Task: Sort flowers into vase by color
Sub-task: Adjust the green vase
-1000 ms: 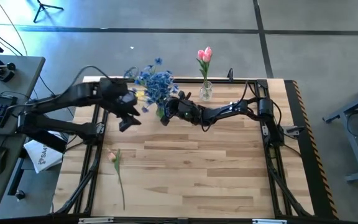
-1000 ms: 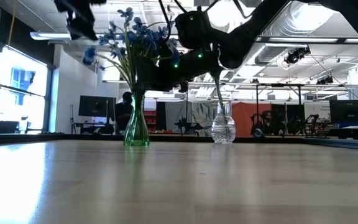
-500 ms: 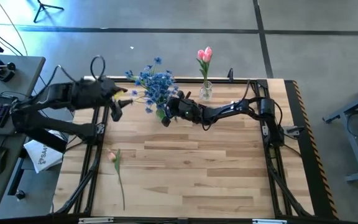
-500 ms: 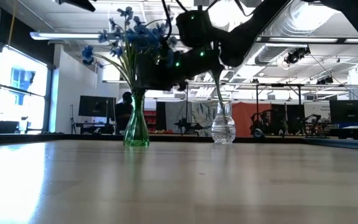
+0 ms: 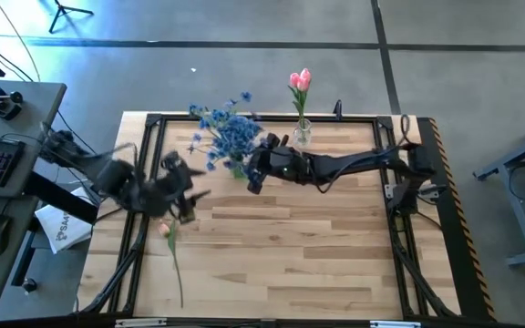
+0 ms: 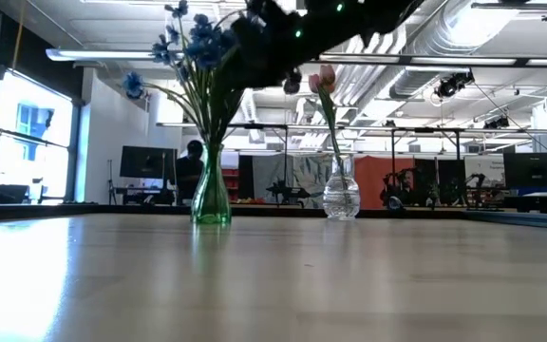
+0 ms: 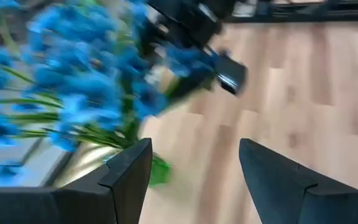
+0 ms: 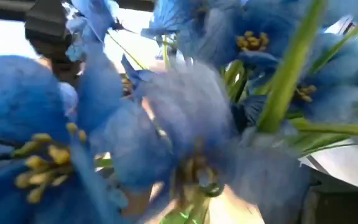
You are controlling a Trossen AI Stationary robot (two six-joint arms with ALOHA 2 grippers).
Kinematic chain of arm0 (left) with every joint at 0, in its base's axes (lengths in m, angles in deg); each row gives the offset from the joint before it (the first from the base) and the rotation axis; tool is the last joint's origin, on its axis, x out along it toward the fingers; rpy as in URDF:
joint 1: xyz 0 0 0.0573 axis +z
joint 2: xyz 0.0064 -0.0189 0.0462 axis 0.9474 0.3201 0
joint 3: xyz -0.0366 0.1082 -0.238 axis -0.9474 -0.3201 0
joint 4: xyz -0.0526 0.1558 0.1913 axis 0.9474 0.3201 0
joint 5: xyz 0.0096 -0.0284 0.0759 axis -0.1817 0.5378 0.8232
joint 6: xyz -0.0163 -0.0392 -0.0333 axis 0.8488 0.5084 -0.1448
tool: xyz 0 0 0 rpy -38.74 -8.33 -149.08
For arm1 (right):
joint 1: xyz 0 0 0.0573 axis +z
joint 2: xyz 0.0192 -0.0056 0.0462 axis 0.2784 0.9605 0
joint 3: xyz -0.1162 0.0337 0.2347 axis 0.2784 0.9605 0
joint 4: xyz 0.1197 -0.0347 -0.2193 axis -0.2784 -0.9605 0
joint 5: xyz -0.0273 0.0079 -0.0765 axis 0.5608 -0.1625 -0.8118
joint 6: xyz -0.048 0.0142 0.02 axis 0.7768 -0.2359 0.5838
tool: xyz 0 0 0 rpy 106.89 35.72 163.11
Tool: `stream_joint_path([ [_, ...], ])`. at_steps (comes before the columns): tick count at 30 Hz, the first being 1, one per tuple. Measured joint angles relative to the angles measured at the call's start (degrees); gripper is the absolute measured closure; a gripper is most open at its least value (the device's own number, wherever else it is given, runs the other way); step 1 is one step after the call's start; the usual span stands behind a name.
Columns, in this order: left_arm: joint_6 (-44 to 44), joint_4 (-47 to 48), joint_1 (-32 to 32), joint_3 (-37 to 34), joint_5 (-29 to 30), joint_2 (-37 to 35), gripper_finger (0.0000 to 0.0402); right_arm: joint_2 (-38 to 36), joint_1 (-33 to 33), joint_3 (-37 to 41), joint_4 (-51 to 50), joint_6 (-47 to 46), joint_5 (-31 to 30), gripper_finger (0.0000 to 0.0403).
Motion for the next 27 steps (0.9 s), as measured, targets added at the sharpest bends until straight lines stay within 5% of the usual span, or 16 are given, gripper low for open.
stream_joint_path([
  [9,16.21,2.61,-11.01,-0.21,4.11,11.57,0.0172,-4.62,3.94,5.06,1.23,1.53,-3.31,0.0203],
  [17,23.88,-0.98,-8.99,-9.76,9.09,17.81,0.0172,0.69,1.97,6.12,6.71,-2.6,3.7,0.0202],
  [21,20.35,-11.62,-5.6,-18.11,9.22,15.15,0.0173,1.12,0.34,6.1,6.78,-3.63,7.06,0.0174],
  [27,1.63,-45.37,0.4,-34.77,5.4,9.15,0.019,-1.08,-0.14,6.05,1.65,2.53,5.13,0.0146],
])
